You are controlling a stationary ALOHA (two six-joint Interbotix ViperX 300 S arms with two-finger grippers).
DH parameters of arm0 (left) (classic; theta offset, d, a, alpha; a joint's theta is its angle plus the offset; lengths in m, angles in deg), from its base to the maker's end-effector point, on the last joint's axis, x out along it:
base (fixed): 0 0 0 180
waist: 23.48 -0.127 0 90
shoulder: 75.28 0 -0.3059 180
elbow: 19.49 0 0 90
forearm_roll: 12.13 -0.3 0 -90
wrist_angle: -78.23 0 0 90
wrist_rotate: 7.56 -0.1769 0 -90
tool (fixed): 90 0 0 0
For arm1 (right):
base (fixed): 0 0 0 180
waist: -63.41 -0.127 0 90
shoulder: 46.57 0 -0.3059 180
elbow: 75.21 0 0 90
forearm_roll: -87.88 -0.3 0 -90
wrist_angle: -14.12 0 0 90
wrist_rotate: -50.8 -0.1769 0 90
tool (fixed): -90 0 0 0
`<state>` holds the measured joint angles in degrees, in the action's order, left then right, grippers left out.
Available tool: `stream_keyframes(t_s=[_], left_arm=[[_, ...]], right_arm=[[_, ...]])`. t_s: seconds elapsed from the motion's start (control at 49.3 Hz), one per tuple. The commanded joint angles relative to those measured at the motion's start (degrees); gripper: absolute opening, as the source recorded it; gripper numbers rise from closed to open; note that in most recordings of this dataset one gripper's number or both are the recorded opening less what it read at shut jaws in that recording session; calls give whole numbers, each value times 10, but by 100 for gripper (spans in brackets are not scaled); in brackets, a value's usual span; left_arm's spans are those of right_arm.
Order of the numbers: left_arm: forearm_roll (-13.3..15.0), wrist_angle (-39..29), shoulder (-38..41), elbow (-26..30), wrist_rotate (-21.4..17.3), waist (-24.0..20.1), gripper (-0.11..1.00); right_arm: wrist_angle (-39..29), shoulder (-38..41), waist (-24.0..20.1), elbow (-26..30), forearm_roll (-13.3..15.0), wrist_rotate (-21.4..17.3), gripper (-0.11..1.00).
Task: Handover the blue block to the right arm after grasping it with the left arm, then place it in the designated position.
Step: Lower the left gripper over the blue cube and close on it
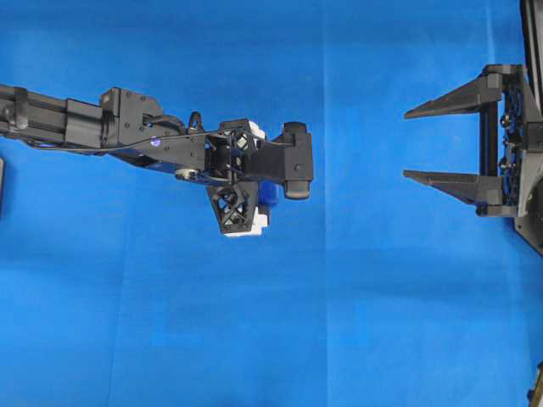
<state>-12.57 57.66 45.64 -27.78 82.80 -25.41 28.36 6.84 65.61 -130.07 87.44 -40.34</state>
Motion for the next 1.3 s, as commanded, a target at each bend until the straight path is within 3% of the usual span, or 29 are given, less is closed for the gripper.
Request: stream_keyframes(t_s=[0.0,0.264,0.325,0.426,0.893,1.278], left_arm=[[-2,6,-11,5,0,-3,92],[-1,2,-11,10,-1,-3,86],[-2,-3,-13,11,-4,-1,75],[-2,-11,-15,11,-9,3,47],[-2,-24,-25,15,-5,8,48],[-2,-86,-119,33,-4,10,48]], right_arm=[[6,3,0,12,-1,-1,94],[6,4,0,11,-1,-1,94],[6,4,0,11,-1,-1,94],[6,4,0,11,-1,-1,94],[6,9,0,11,-2,-1,94],[4,9,0,11,-1,-2,94]])
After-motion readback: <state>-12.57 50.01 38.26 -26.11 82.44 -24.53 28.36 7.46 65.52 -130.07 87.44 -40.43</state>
